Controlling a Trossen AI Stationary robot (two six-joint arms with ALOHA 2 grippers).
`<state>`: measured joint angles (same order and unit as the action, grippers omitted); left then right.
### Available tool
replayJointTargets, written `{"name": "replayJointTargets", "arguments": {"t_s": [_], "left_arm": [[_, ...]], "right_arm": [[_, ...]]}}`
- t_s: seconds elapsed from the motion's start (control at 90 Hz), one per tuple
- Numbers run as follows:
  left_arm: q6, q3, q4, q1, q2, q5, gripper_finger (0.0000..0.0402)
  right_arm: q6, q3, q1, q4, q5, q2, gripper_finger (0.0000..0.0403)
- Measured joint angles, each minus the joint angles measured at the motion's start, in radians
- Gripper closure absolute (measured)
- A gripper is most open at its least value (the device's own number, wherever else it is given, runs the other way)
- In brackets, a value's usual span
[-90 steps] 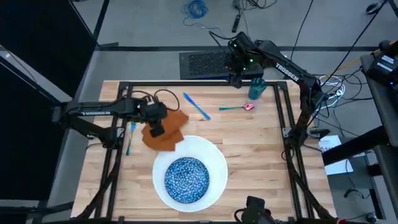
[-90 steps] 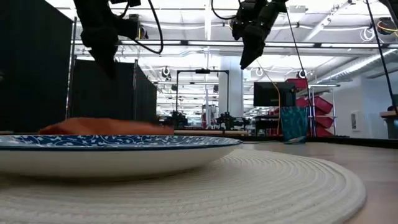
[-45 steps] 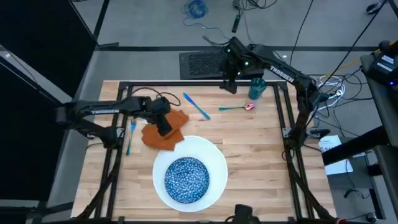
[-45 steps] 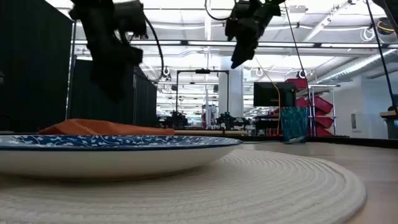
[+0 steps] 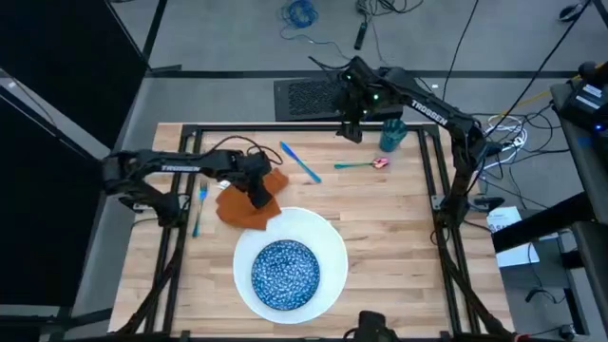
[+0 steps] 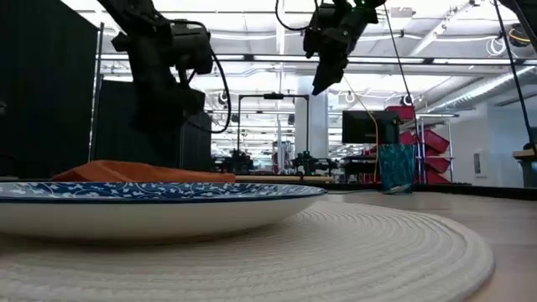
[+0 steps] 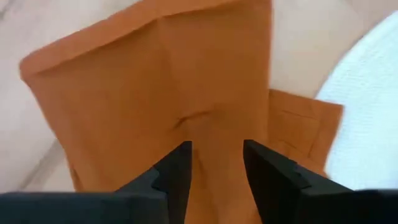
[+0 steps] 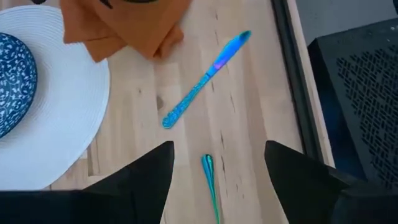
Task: Set table place
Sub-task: Fold the orange table napkin
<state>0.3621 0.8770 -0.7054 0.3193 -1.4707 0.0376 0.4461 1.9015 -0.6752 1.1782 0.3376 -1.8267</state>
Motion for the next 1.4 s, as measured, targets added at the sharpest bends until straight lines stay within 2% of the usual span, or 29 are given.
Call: {"name": "replayJointTargets", "arguments": {"t_s": [0.1,0.3,0.444,0.622,0.689,0.744,0.822,0.911,1.122,1.4], "left_arm": [[-0.002,0.000,0.010,-0.001,-0.017,0.044,0.0271],[-0.005,0.000,0.093,-0.011,-0.079,0.027,0.0271],[-0.028,0.001,0.094,-0.014,-0.155,0.076,0.0271],[-0.033,0.006,0.124,-0.015,-0.228,0.085,0.0272],[-0.066,0.007,0.121,-0.023,-0.238,0.085,0.0286],[-0.095,0.014,0.114,-0.039,-0.237,0.093,0.0318],[-0.114,0.039,0.065,-0.069,-0.212,0.125,0.0379],[-0.115,0.084,-0.006,-0.109,-0.164,0.167,0.0395],[-0.117,0.221,-0.150,-0.182,-0.001,0.261,0.0400],[-0.062,0.277,-0.253,-0.252,0.199,0.250,0.0401]], "right_arm": [[0.000,0.000,0.000,0.000,0.000,0.000,0.0165],[0.000,0.000,0.000,0.004,0.000,0.000,0.0165],[-0.001,0.000,0.000,0.010,0.000,0.000,0.0165],[-0.001,0.000,0.000,0.011,0.001,0.000,0.0165],[-0.001,0.000,0.000,0.014,0.001,0.000,0.0165],[0.000,0.000,0.000,0.014,0.001,0.000,0.0165],[0.001,0.000,0.000,0.015,0.001,0.000,0.0165],[0.004,0.000,0.000,0.014,0.001,0.000,0.0165],[0.011,0.000,0.000,0.008,0.001,0.000,0.0165],[0.011,0.000,0.000,0.009,0.001,0.000,0.0165]]}}
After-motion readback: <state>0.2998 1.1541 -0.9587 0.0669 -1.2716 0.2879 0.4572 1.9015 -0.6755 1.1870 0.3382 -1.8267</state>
